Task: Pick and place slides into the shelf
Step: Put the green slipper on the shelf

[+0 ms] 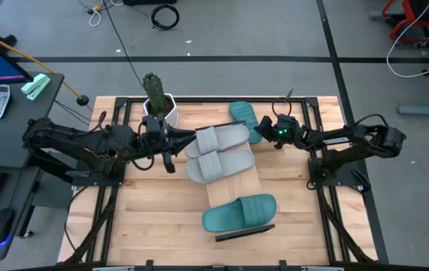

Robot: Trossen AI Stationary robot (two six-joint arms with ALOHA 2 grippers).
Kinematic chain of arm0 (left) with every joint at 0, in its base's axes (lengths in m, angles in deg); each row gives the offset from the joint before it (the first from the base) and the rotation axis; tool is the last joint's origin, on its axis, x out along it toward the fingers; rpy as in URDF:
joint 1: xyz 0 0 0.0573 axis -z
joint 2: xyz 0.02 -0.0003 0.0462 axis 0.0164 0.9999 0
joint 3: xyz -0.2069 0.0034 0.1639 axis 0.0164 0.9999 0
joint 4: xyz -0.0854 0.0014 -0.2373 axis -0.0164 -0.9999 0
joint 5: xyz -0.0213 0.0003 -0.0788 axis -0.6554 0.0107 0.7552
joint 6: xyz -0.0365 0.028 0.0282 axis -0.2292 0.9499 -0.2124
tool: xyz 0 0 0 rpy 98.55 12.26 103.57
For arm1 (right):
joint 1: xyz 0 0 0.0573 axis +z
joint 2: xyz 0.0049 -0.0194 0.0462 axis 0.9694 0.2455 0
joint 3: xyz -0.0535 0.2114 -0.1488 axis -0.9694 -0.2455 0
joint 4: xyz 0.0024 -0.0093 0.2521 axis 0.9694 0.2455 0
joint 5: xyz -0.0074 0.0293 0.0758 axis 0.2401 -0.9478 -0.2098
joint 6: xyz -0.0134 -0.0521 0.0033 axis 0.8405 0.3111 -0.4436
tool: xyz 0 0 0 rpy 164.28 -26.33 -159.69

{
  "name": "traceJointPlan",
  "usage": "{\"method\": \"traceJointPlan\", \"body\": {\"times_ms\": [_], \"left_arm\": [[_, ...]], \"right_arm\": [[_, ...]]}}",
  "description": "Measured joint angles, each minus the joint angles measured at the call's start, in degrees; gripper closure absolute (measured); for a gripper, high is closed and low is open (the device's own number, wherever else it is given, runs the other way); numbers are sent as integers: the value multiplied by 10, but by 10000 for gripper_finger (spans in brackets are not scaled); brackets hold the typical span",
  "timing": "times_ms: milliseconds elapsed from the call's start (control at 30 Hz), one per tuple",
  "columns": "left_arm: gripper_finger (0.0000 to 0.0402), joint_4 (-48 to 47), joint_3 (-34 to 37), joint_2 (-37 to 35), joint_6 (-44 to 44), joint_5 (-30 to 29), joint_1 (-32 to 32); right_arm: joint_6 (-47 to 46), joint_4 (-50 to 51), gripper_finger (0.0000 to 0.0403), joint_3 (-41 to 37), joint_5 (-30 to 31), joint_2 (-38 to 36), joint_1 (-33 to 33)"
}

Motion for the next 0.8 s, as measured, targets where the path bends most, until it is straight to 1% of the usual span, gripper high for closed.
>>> {"method": "traceJointPlan", "body": {"times_ms": [200,400,500,633,800], "left_arm": [[325,-7,0,0,0,0,0],[327,-16,0,0,-3,0,1],[332,-16,0,0,-7,1,1],[332,-17,0,0,-11,2,9],[327,-25,0,0,-12,3,18]], "right_arm": [[15,1,309,0,-14,-8,0],[22,12,313,0,-17,-46,0],[22,35,314,0,-18,-79,3],[32,96,314,0,-16,-137,3],[43,171,318,-1,16,-220,3]]}}
